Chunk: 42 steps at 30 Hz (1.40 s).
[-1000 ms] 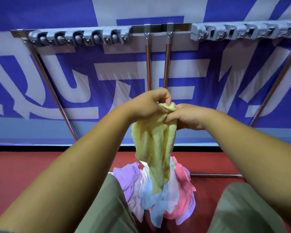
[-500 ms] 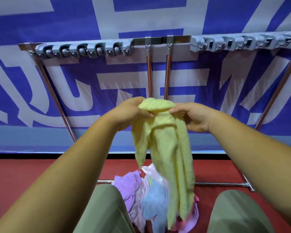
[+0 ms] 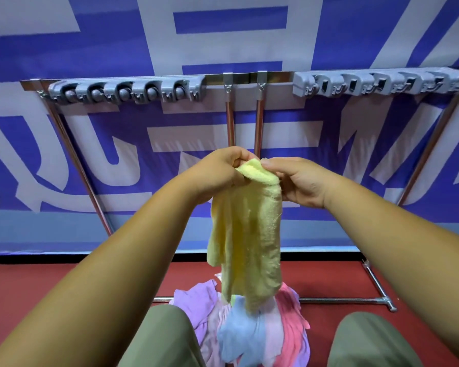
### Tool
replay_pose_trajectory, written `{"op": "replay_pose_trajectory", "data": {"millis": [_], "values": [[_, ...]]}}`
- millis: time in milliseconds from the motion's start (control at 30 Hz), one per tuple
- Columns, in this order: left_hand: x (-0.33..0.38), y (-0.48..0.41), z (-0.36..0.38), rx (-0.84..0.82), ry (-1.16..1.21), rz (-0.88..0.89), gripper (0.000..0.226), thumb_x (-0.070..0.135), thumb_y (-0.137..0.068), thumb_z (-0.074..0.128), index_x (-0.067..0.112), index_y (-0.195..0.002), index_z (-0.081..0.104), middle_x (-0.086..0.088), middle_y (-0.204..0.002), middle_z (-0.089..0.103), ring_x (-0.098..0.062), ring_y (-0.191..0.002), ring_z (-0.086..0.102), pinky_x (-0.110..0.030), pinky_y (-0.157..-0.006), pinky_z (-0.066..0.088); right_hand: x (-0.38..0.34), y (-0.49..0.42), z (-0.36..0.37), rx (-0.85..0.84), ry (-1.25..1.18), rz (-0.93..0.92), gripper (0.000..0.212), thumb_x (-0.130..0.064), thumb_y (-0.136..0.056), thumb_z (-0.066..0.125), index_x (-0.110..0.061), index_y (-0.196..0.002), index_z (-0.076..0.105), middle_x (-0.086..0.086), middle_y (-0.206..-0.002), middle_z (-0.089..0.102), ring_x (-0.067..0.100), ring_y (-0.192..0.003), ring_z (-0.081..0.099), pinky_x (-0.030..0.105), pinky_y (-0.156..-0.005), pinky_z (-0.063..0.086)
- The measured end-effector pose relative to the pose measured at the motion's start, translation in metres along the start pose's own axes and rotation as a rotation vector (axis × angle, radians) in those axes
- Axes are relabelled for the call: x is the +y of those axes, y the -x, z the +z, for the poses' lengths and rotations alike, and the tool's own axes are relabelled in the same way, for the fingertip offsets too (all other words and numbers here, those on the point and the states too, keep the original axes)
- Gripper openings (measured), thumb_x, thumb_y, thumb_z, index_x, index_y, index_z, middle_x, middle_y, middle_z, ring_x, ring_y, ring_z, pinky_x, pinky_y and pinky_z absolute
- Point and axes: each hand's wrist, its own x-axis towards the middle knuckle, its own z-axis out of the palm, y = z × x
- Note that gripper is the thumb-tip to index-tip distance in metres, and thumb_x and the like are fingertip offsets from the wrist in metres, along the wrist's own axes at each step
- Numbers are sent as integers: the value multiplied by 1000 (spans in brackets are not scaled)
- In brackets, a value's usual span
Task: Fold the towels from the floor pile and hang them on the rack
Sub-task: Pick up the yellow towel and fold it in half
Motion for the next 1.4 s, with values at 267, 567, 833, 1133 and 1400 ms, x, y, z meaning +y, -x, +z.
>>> {"op": "replay_pose_trajectory", "data": {"millis": [267, 567, 833, 1133, 1400], "values": [[-2, 1, -7, 60, -73, -31, 39, 2, -82, 86, 20, -114, 72, 5, -93, 74, -15, -90, 72, -34, -80, 60, -11, -13, 5, 232, 15, -71, 24, -31, -99, 72, -13, -116, 76, 10, -107, 80, 28, -101, 76, 46, -91, 62], [-65, 22, -28, 248, -276, -275, 29, 34, -83, 91, 15, -87, 69, -4, -77, 69, -23, -65, 67, -31, -49, 54, -11, -21, -27, 609, -148, -157, 24, -23, -96, 77, -8, -114, 73, 9, -86, 79, 23, -75, 78, 40, -67, 65], [-96, 35, -56, 312, 309, -332, 19, 25, -90, 85, 16, -95, 69, -6, -83, 71, -18, -68, 65, -33, -66, 57, -3, -28, -72, 859, -214, -72, 22, -9, -101, 63, -3, -118, 75, 11, -99, 78, 25, -79, 80, 42, -76, 67], [-76, 15, -55, 414, 390, -125, 19, 34, -109, 59, 22, -108, 74, 1, -93, 76, -14, -81, 72, -37, -89, 58, -9, -17, -81, 851, 296, -135, 22, -42, -91, 64, -27, -92, 80, 0, -90, 81, 27, -89, 78, 53, -84, 65], [-14, -7, -45, 598, 768, -172, 37, 38, -106, 63, 5, -118, 76, -8, -108, 82, -24, -103, 80, -41, -89, 64, -52, -22, -62, 842, 181, -193, 16, -37, -92, 75, -22, -94, 80, 5, -97, 81, 26, -88, 77, 45, -78, 65]]}}
